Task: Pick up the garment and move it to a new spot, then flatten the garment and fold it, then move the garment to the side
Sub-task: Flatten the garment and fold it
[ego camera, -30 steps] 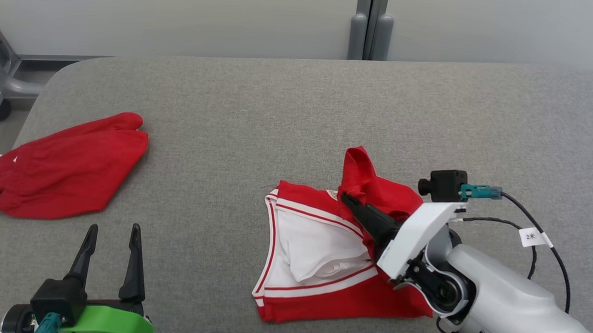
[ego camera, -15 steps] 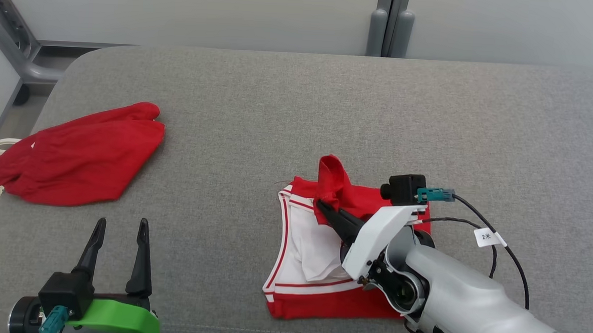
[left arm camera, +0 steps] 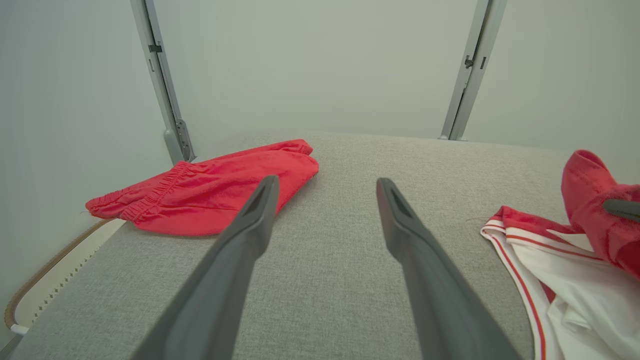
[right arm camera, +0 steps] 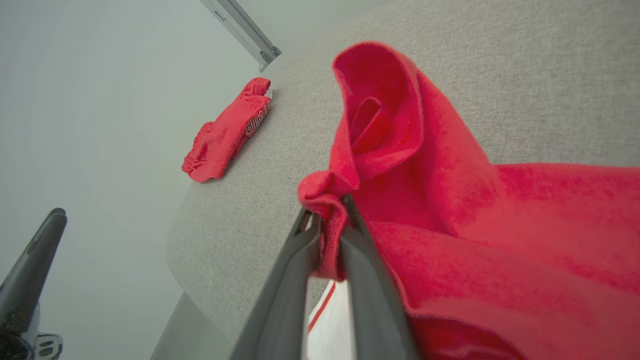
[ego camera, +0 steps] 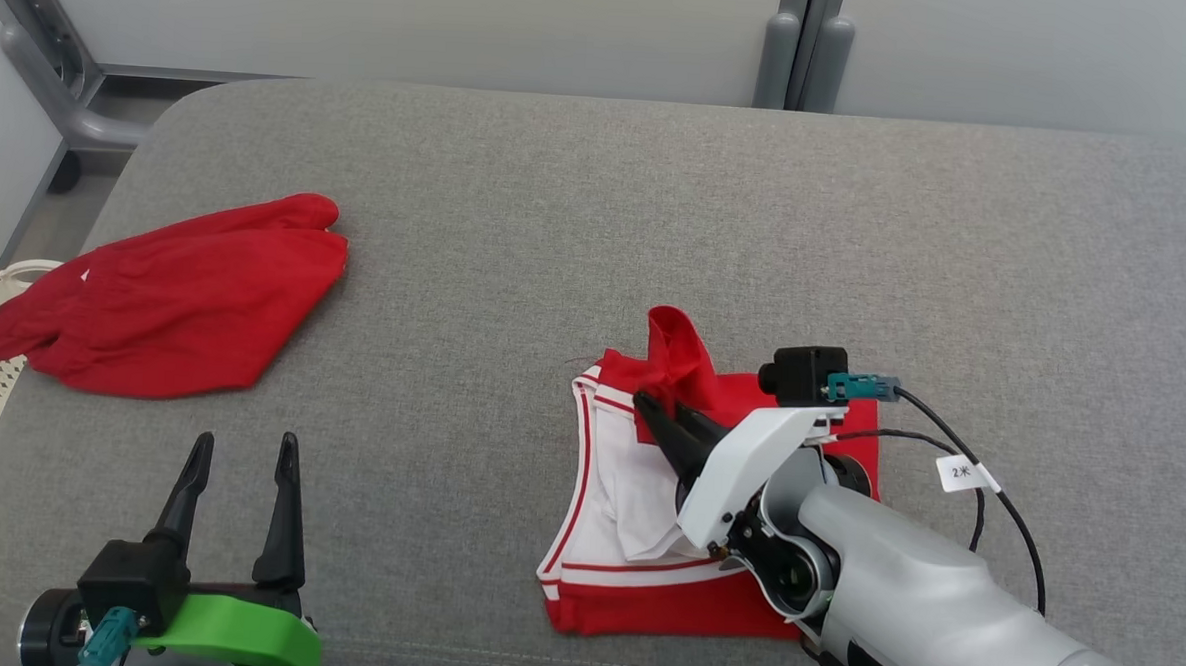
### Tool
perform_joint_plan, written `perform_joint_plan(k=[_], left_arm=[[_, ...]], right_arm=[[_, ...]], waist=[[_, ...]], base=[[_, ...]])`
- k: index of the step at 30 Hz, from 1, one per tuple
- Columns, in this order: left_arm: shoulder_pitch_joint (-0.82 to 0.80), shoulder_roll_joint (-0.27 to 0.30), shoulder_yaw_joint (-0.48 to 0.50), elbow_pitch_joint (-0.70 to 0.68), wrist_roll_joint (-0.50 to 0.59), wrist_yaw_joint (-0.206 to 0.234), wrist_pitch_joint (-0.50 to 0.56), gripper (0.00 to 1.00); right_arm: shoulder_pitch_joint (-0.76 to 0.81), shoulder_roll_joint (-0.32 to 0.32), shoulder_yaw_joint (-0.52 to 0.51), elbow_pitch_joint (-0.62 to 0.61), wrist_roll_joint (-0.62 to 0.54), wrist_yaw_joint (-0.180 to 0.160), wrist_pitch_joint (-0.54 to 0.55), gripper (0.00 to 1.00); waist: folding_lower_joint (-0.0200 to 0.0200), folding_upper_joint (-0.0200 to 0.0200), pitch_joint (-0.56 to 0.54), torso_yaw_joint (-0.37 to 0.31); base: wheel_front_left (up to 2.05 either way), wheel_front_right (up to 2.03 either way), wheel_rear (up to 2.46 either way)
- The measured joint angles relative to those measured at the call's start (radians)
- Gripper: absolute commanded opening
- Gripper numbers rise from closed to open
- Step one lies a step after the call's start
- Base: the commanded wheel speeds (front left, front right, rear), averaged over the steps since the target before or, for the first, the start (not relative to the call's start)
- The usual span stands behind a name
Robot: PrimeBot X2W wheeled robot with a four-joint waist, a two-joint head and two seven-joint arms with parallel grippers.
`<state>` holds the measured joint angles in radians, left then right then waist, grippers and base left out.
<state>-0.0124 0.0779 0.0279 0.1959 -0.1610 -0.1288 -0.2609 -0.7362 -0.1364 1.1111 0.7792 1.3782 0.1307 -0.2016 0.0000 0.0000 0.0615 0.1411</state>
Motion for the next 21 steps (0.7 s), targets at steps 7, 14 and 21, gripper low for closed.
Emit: perform_joint_plan(k=[7,14,21], left_arm=[[0.000,0.001,0.006,-0.002,0.000,0.000,0.000,1.00],[0.001,0.002,0.012,-0.012,0.000,0.000,0.000,1.00],[0.003,0.002,0.016,-0.020,0.001,0.000,0.000,1.00]], right_arm=[[-0.008,-0.033,-0.007,-0.069,0.006,0.000,-0.042,1.00],[0.002,-0.152,-0.135,-0.199,-0.119,0.000,-0.061,1.00],[0.111,-0.230,-0.289,-0.242,-0.322,0.000,-0.061,1.00]], waist=[[0.0000,0.0000,-0.003,-0.008],[0.0000,0.0000,-0.006,-0.021],[0.0000,0.0000,-0.006,-0.032]], base=[[0.00,0.00,0.00],[0.00,0.00,0.00],[0.00,0.00,0.00]])
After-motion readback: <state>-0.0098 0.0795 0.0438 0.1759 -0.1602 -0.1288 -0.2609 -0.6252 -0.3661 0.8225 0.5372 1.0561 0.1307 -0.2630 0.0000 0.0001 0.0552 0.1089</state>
